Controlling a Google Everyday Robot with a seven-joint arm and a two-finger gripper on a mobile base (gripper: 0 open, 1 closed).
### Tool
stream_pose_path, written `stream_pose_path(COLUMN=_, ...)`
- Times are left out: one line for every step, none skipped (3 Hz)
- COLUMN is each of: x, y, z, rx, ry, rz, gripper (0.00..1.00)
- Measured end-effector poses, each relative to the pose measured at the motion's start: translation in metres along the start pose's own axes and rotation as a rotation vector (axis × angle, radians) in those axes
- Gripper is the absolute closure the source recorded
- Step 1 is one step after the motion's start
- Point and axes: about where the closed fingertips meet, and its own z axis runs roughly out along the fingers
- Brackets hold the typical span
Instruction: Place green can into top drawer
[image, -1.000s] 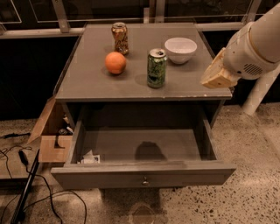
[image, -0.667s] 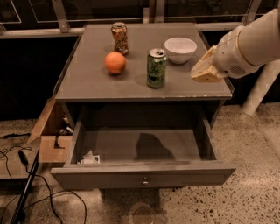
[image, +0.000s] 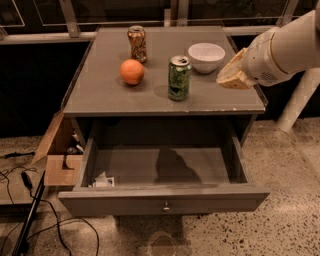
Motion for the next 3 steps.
stream_pose_path(x=0.001, y=0.001, z=0.018, rx=-0.015, ry=-0.029, rz=0.029, gripper=0.81)
stream_pose_path(x=-0.006, y=0.002, z=0.044, rx=-0.044, ry=-0.075, rz=0.061, gripper=0.5)
stream_pose_path(x=-0.016, y=0.0, z=0.058, rx=-0.059, ry=-0.114, rz=0.074, gripper=0.27)
